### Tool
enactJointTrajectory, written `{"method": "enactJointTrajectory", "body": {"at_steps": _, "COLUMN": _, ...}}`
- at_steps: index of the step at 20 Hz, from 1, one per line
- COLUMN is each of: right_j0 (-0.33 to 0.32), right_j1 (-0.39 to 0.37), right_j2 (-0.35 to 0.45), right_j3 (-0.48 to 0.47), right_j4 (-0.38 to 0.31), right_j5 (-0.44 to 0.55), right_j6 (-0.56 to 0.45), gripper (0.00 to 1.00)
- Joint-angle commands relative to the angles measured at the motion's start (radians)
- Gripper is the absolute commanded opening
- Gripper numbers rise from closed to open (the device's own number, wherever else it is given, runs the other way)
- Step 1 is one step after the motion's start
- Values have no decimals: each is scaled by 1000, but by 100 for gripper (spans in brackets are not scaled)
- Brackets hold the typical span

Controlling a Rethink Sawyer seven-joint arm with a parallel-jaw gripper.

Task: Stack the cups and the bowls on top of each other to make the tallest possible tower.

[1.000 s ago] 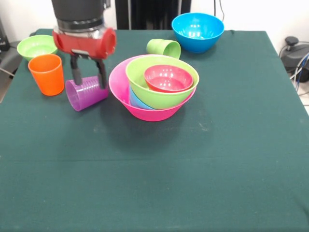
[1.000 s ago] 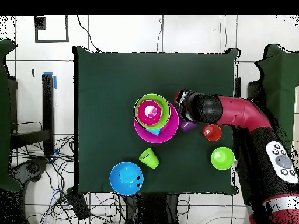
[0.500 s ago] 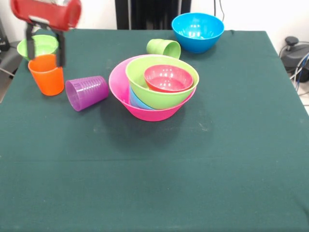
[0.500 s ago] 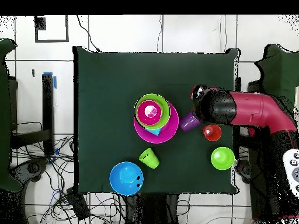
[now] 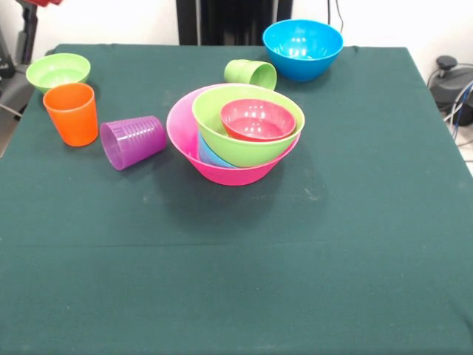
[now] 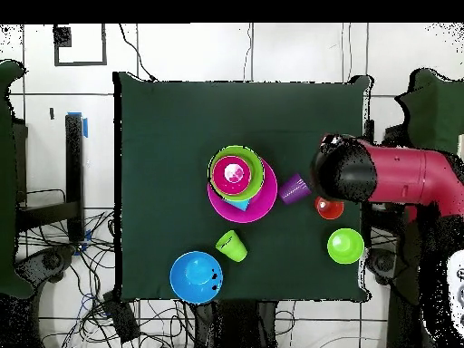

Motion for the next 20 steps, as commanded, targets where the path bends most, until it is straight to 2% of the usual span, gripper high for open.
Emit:
{"method": "enactJointTrajectory", "body": {"at_steps": 1, "right_j0": 37, "right_j1": 44, "right_j2": -104, "right_j3": 91, "right_j4": 39, "right_j5": 89, "right_j6": 193, "gripper": 100}}
{"method": "enactJointTrajectory", "body": {"at_steps": 9, "right_j0": 19, "right_j1": 35, "right_j2": -119, "right_j3": 212, "right_j4": 189, "right_j5": 37, "right_j6": 165, "gripper": 100}}
{"method": "enactJointTrajectory", "body": {"at_steps": 13, "right_j0": 27, "right_j1": 0, "right_j2": -156, "right_j3": 296, "right_j4": 213, "right_j5": -32, "right_j6": 165, "gripper": 100}}
{"method": "enactJointTrajectory", "body": {"at_steps": 16, "right_j0": 40, "right_j1": -20, "right_j2": -194, "right_j3": 367, "right_j4": 218, "right_j5": -105, "right_j6": 201, "gripper": 100}}
{"method": "enactJointTrajectory", "body": {"at_steps": 20, "right_j0": 104, "right_j1": -12, "right_j2": -287, "right_j3": 404, "right_j4": 194, "right_j5": -208, "right_j6": 286, "gripper": 100}}
